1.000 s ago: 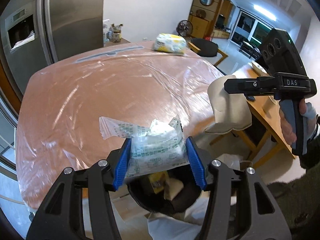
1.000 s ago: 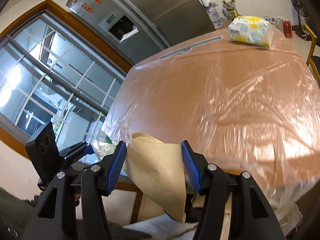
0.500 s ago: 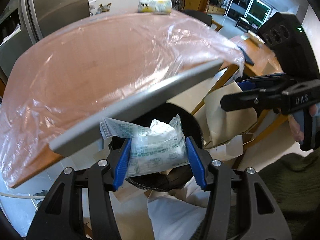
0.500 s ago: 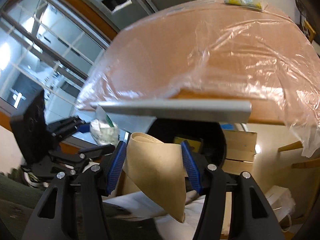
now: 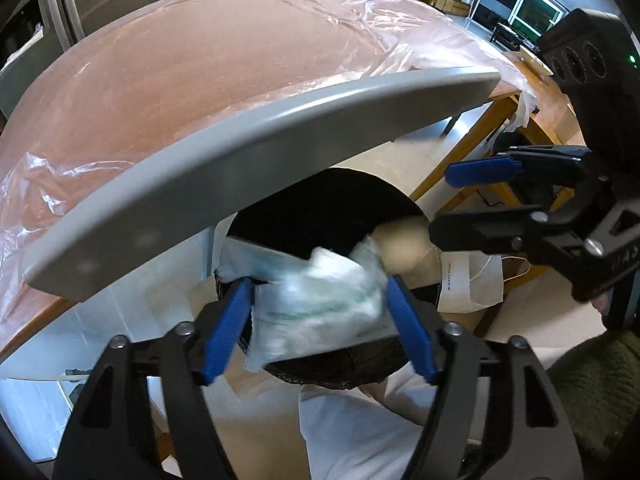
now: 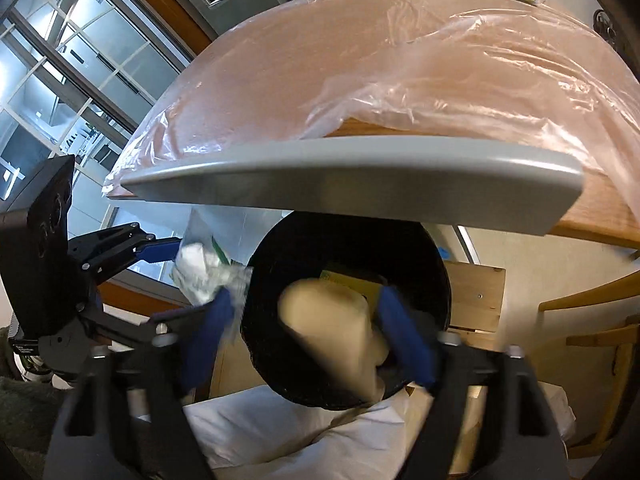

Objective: Collect trash

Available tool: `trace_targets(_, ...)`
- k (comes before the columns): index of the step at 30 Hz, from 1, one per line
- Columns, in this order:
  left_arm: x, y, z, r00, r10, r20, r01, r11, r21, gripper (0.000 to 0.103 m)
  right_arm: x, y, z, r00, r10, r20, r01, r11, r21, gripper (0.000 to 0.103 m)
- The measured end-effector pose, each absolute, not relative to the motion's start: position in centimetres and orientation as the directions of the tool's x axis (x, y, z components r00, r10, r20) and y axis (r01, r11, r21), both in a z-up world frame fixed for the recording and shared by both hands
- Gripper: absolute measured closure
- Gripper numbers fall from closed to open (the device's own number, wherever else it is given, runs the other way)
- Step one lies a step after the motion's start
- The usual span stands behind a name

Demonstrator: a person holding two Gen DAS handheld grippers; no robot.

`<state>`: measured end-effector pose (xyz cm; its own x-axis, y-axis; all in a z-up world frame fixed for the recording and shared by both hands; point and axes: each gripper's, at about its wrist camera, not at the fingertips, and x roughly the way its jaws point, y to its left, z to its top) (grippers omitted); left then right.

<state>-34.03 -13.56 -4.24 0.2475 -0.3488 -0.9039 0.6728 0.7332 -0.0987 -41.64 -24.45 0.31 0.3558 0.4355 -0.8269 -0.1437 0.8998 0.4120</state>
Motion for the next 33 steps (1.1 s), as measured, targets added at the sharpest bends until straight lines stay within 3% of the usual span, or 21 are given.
trace_targets(4, -34.3, -12.8, -2.9, 0.260, -0.345, -0.902, 0.663, 0.743, -0.093, 0.026, -42.4, -25.1, 1.6, 0.351, 0.413, -0.841, -0.150, 0.911, 0.385, 0.022)
trace_targets(8, -34.9, -11.0, 1.9, 0.325, -0.381, -0.865, 0.660, 0.747, -0.081, 0.026, -43.5, -26.4, 6.8, 0.416, 0.411, -0.811, -0.206, 0.911, 0.357, 0.022)
trace_targets(10, -34.4, -10.2, 5.4, 0.403, -0.412, -0.817, 0.651, 0.757, -0.060, 0.020, -43.0, -27.6, 10.6, 0.511, 0.361, -0.780, -0.231, 0.932, 0.280, 0.012)
trace_targets(12, -32.2, -8.8, 8.5, 0.533, -0.399, -0.746, 0.589, 0.808, -0.012, 0.003, -41.2, -29.0, 13.0, 0.607, 0.254, -0.753, -0.188, 0.967, 0.174, 0.004)
trace_targets(14, -29.1, -7.8, 9.6, 0.598, -0.374, -0.709, 0.523, 0.852, -0.008, 0.002, -37.1, -31.9, 13.9, 0.689, 0.149, -0.710, -0.100, 0.989, 0.111, 0.004)
trace_targets(17, -22.3, -6.1, 9.2, 0.653, -0.291, -0.699, 0.393, 0.920, -0.016, 0.002, -31.0, -36.1, 12.2, 0.697, 0.001, -0.717, 0.055, 0.997, 0.055, 0.004)
trace_targets(21, -13.8, -4.0, 6.9, 0.656, -0.161, -0.737, 0.220, 0.975, -0.017, 0.002, -24.4, -41.3, 8.0, 0.627, -0.045, -0.778, 0.237, 0.962, 0.136, 0.004)
trace_targets(23, -10.8, -2.8, 5.9, 0.628, -0.158, -0.762, 0.162, 0.984, -0.070, 0.002, -22.4, -43.1, 6.4, 0.593, -0.083, -0.801, 0.312, 0.941, 0.134, 0.004)
trace_targets(28, -5.5, -0.7, 3.8, 0.618, -0.051, -0.784, 0.041, 0.999, -0.034, 0.002, -20.0, -44.9, 4.8, 0.546, -0.141, -0.826, 0.385, 0.918, 0.098, 0.004)
trace_targets(33, -2.3, 0.6, 2.8, 0.602, -0.040, -0.797, -0.002, 0.999, -0.051, 0.002, -18.2, -45.9, 4.3, 0.523, -0.168, -0.836, 0.378, 0.925, 0.050, 0.004)
